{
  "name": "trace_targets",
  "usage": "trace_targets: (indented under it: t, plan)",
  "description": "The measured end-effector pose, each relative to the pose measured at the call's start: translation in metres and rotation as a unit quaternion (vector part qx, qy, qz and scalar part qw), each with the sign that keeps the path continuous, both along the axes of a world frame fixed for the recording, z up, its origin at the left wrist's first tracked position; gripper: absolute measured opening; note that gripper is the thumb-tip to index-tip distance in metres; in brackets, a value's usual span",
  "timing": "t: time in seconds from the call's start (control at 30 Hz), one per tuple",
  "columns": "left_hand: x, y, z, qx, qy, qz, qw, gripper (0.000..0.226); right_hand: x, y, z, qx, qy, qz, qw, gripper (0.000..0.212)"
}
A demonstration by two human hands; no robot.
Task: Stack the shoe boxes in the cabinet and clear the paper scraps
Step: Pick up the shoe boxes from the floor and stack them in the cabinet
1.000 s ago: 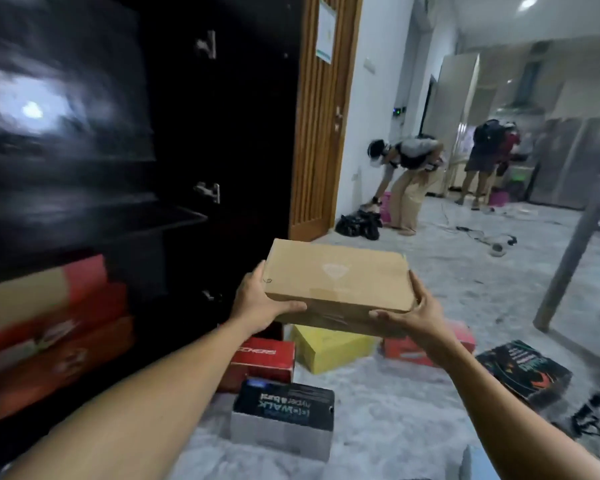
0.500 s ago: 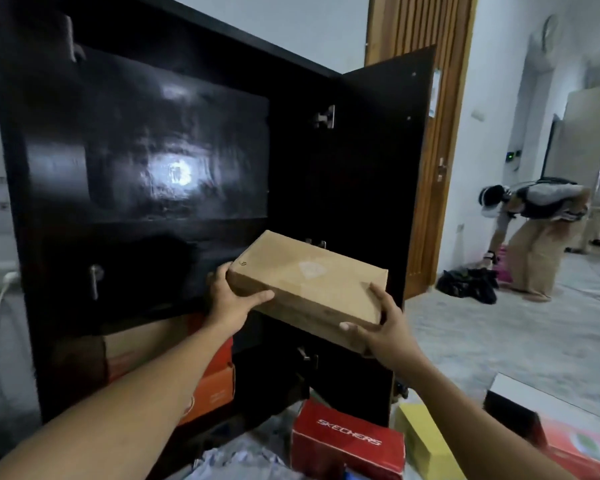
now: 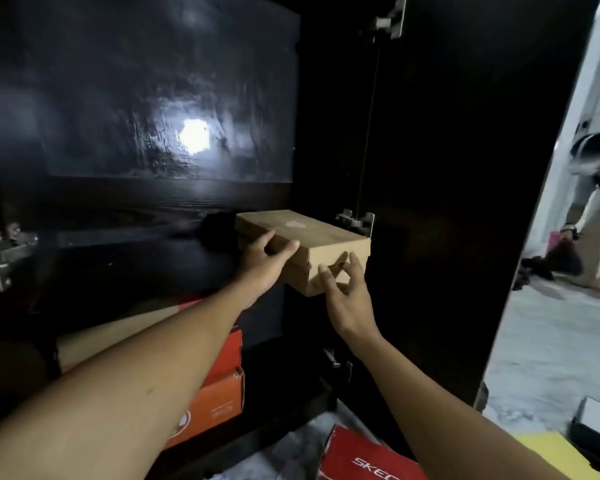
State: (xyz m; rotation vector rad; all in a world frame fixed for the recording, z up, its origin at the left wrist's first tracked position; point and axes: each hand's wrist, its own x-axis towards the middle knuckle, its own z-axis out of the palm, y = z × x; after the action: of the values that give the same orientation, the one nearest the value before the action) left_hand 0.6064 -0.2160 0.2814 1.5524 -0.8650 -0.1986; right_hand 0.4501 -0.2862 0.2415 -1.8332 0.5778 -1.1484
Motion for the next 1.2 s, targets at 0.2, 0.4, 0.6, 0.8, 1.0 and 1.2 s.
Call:
trace_targets:
  t: [0.2,0.4,0.6,0.8,1.0,1.2]
  plan:
    - [0.007,-0.028,0.000,0.035,-0.037,0.012,0.999,0.104,0.023,-0.034,-0.007,0.015,0.019,0.017,1.000,0.057]
    - [0.033,-0.055,0.002,0.042,-0.062,0.021,0.997,0.078,0.046,-0.067,0.008,0.001,0.107,0.020,0.994,0.061]
    - [0.061,-0.085,-0.009,0.057,-0.055,0.036,0.996,0.069,0.082,-0.098,0.017,0.008,0.171,0.034,0.985,0.071]
    - [0.065,-0.089,-0.009,0.092,-0.083,0.061,0.990,0.065,0.082,-0.110,0.027,0.044,0.186,0.061,0.980,0.070]
    - [0.024,-0.066,-0.011,0.120,-0.217,0.098,0.964,0.076,0.018,-0.089,0.036,0.017,0.159,0.015,0.987,0.062]
    - [-0.053,-0.038,-0.068,0.179,-0.288,0.021,0.941,0.065,-0.091,-0.082,-0.016,0.063,0.263,-0.021,0.963,0.065]
